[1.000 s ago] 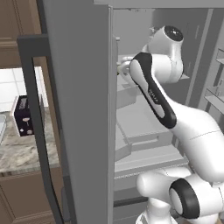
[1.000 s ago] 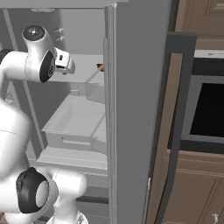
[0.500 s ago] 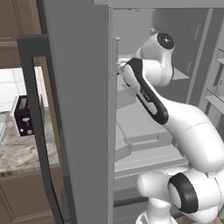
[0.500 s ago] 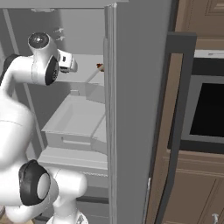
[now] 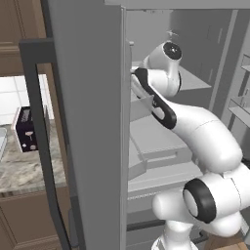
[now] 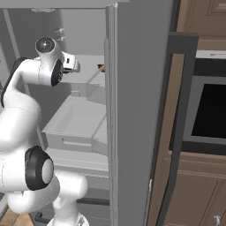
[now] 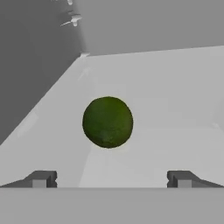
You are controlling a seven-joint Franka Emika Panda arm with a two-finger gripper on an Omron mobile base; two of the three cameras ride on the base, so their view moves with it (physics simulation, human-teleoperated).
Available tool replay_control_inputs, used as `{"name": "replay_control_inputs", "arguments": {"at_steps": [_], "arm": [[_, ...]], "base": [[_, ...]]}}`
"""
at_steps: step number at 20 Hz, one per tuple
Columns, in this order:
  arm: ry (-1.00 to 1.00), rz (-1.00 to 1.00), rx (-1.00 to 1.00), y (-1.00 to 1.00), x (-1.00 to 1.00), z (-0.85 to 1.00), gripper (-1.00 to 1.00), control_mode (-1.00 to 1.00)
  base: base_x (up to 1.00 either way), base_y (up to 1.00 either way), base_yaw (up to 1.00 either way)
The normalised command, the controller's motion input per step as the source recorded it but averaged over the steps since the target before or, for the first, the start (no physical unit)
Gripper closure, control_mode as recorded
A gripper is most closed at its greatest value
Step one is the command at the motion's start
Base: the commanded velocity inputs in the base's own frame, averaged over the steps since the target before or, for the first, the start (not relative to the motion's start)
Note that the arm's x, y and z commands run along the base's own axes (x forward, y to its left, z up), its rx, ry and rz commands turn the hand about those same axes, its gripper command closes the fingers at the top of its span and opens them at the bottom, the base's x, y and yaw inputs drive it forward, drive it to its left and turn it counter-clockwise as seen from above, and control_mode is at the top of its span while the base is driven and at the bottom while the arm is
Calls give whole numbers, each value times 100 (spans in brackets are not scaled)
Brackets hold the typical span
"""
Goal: Place one lime and one chicken drumstick in each tupperware on the nearby counter, to pack two identical lunches.
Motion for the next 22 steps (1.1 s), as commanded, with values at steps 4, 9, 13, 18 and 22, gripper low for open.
{"name": "replay_control_inputs", "arguments": {"at_steps": [4,9,13,18,22], "arm": [[0,0,0,17,50,-6,-100,-100],[0,0,0,18,50,-9,-100,-100],[0,0,0,13,48,-10,-100,-100],[3,0,0,0,12,-11,-100,-100],[6,0,0,2,10,-18,-100,-100]], "base": [[0,0,0],[0,0,0],[0,0,0],[0,0,0],[0,0,0]]}}
